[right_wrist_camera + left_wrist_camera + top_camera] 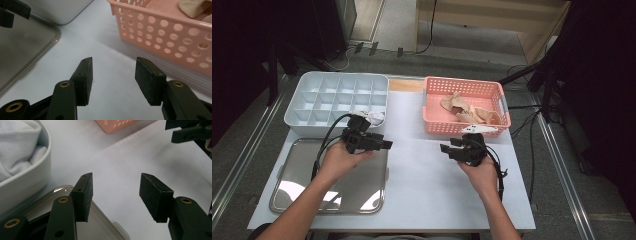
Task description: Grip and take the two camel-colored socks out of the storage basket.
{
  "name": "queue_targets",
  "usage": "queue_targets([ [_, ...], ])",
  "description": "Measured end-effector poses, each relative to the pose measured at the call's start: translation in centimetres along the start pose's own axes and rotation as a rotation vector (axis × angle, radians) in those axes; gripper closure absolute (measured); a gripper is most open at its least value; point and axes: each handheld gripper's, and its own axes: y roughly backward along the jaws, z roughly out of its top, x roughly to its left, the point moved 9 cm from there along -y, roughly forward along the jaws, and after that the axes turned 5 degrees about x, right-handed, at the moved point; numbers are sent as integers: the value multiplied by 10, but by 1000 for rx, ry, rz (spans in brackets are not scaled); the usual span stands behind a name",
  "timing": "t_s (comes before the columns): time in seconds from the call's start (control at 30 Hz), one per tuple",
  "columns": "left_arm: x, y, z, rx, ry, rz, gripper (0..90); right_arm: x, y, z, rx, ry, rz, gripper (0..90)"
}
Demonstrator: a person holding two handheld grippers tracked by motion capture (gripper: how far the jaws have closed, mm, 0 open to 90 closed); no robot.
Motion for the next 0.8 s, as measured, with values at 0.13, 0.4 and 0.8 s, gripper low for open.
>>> queue_targets([
  [0.13, -2, 1, -4, -1, 4, -8, 455, -6, 2, 7, -20, -12, -8, 493],
  [0.4, -4, -1, -9, 11, 6, -10, 460, -23, 2, 23, -17, -23, -38, 494],
  [0.8, -6, -2, -11, 15, -9, -7, 462, -63, -1, 61, -46, -89, -65, 496],
])
